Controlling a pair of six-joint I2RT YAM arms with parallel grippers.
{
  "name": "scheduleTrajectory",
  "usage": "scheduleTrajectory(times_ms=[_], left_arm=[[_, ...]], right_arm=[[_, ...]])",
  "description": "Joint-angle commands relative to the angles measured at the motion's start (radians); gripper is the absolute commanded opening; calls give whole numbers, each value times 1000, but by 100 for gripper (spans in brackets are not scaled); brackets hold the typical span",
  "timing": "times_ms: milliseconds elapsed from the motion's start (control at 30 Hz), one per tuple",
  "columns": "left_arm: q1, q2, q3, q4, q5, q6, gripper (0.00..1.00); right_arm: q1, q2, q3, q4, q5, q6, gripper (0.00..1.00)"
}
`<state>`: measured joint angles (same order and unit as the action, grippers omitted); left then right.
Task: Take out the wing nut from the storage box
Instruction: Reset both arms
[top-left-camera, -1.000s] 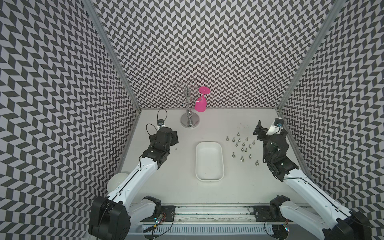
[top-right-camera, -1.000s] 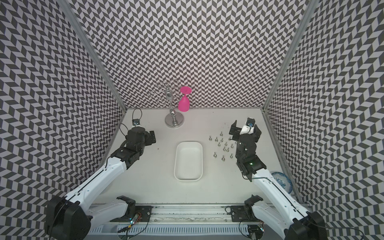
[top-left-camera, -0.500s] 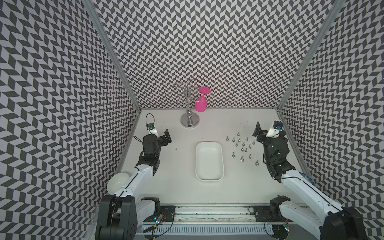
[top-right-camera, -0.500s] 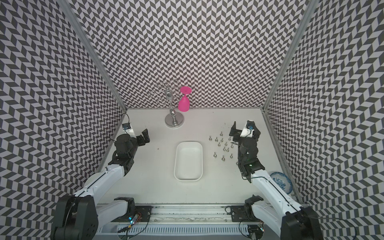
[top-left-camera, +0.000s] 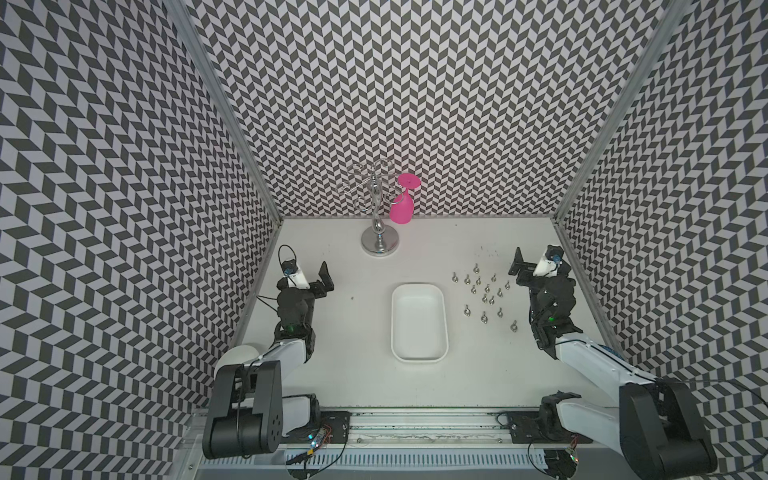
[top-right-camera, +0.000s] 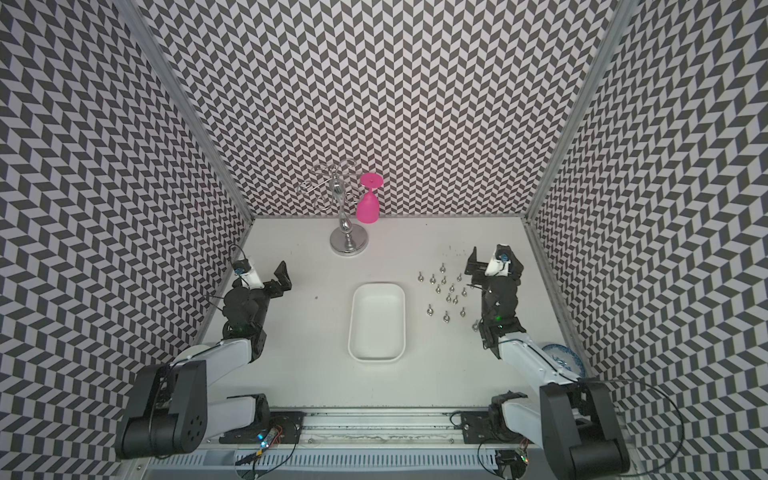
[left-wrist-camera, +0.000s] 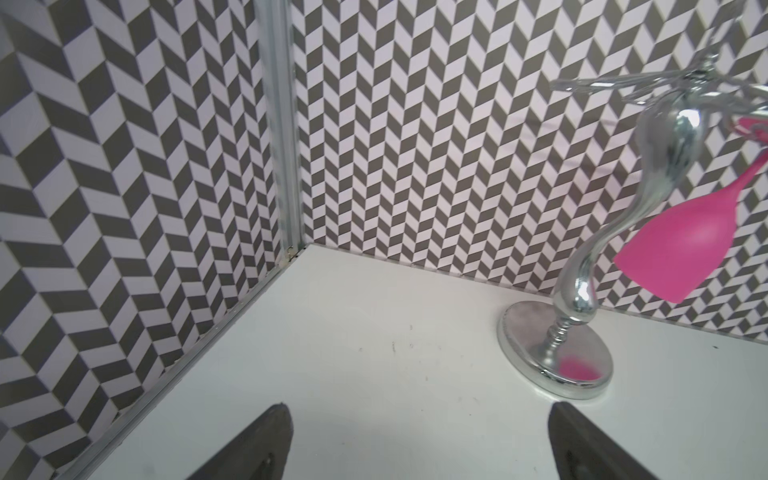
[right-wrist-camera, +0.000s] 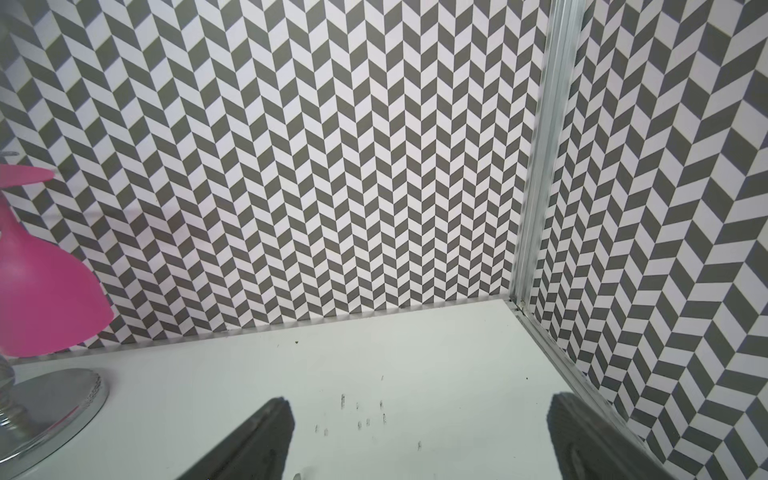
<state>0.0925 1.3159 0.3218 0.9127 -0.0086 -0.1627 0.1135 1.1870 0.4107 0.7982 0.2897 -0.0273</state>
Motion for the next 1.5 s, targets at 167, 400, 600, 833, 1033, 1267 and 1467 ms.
scheduleTrajectory(times_ms=[167,400,600,833,1033,1267,1467], left_arm=[[32,29,4,131,122,17,100],[-5,62,17,53,121,101,100],[-88,199,-124,396,-43,125,100],[-109,232,-44,272,8,177,100],[-103,241,-54,316,16,176,100],[-106,231,-52,297,11,177,100],[-108,230,-52,295,6,178,100]], right_arm=[[-55,59,-173,318,-174,-11,100],[-67,142,-229,375,-211,18,99],[-68,303,-396,822,-250,-4,100],[-64,361,-366,838,-193,17,99],[-63,352,-145,428,-139,42,100],[-63,371,-171,523,-145,35,99],[-62,359,-158,476,-154,30,100]])
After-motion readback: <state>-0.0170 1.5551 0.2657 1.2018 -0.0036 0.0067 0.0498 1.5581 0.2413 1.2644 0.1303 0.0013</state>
